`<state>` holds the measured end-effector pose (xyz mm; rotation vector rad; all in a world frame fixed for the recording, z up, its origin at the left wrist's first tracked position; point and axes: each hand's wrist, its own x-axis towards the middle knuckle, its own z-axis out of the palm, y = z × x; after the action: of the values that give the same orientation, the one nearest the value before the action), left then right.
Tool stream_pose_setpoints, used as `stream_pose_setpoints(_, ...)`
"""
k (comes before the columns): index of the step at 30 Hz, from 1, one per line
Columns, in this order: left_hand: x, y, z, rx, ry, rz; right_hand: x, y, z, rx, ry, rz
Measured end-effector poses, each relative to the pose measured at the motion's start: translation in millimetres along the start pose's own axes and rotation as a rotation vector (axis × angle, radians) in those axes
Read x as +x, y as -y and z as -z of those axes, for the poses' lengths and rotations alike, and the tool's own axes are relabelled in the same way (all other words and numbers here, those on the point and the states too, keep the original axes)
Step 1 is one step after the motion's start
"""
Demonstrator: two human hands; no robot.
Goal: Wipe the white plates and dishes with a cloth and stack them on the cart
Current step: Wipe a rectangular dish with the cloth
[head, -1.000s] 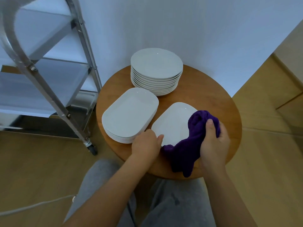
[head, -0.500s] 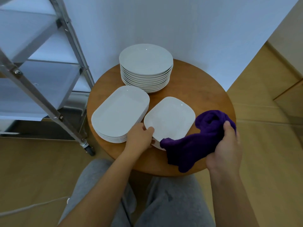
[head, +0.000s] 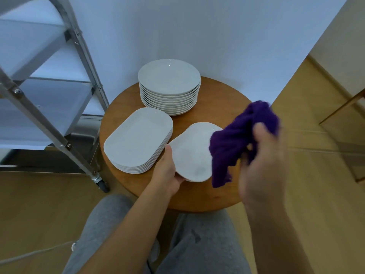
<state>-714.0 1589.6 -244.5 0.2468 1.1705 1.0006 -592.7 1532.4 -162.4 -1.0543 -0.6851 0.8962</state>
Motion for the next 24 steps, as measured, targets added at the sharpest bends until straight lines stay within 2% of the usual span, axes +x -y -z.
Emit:
stream_pose_setpoints(2, -6.2, -1.9, 0.1, -0.034, 0.036, 0.078, -9.2, -15.0, -8.6, -0.437, 0.156, 0.012)
stream_pose_setpoints(4, -13.1, -2.1, 5.3, -0.108, 0.062, 0.122, -17.8, -32.6, -16.4, -0.768, 0.352, -0.060)
stream_pose_setpoints(6, -23.2, -1.5, 10.0, -0.148, 0.066, 0.078, -26.1, -50.1, -20.1, -1.014, 0.574, -0.115)
stream_pose_setpoints(7, -27.8, -0.1, 11.4, -0.131, 0.044, 0.033, -29.7, -57.1, -22.1, -1.138, 0.675, -0.073)
stream_pose_setpoints(9, -35.5, 0.8, 15.9, -0.102, 0.050, -0.050, -31.6, -67.1, -22.9, -1.228, 0.776, 0.038)
stream_pose_setpoints(12, -43.0, 2.7, 21.6, -0.111, 0.151, -0.058, -27.9, -73.0, -23.1, -1.192, 0.806, 0.180)
stream_pose_setpoints(15, -46.4, 0.5, 27.4, -0.099, 0.180, -0.040, -23.8, -80.2, -26.1, -1.181, 0.772, 0.287)
stream_pose_setpoints(18, -49.0, 1.3, 25.2, 0.018, 0.111, -0.088, -18.1, -82.4, -31.9, -1.305, 0.629, 0.456)
stream_pose_setpoints(21, -55.3, 6.8, 22.7, 0.214, -0.012, -0.273, -10.2, -76.0, -37.7, -1.273, 0.449, 0.518)
stream_pose_setpoints(24, -56.1, 9.7, 27.6, 0.194, -0.048, -0.322, -2.4, -69.5, -41.1, -1.235, 0.404, 0.551)
